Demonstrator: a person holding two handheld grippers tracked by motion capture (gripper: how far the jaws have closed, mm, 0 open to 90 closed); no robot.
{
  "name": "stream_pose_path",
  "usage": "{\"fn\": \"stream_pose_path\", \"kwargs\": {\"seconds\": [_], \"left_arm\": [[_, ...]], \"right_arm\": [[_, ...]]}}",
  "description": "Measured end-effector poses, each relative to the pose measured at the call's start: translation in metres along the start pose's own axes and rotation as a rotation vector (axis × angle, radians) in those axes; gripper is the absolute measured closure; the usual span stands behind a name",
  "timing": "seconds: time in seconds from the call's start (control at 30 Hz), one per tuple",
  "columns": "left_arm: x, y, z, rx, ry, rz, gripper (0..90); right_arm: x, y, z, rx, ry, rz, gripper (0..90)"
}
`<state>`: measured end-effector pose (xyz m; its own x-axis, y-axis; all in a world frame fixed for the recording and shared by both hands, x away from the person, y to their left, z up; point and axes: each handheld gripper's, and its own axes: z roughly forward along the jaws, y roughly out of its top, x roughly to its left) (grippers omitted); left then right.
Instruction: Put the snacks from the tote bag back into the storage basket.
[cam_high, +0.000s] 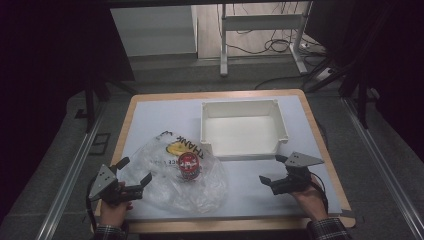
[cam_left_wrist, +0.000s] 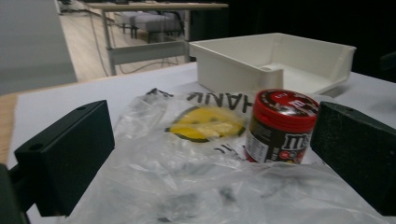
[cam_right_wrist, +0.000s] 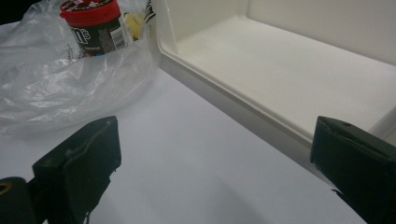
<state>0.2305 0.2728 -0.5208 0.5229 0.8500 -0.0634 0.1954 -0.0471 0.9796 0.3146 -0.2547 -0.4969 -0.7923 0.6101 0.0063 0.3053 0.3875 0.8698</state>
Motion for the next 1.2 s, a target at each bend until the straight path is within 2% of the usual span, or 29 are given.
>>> {"fn": "stream_pose_path", "kwargs": {"seconds": [0.17,0.63,1.2], "left_arm": [[0.0001,0.001,0.0036,0.052,-0.047,-0.003,0.0],[-0.0014,0.0012,0.0038,0.057,-0.041,0.007,0.0],[-0.0035,0.0018,0.0038,0.045,-0.038,0.016,0.0]], "right_arm": [[0.0006,0.0001,0.001,0.001,0.0,0.0,2.3],[0.0004,-0.0003,0.0039,0.019,-0.001,-0.005,2.3],[0.0058,0.0052,0.0079,0.003,0.01,-0.028,2.3]]}}
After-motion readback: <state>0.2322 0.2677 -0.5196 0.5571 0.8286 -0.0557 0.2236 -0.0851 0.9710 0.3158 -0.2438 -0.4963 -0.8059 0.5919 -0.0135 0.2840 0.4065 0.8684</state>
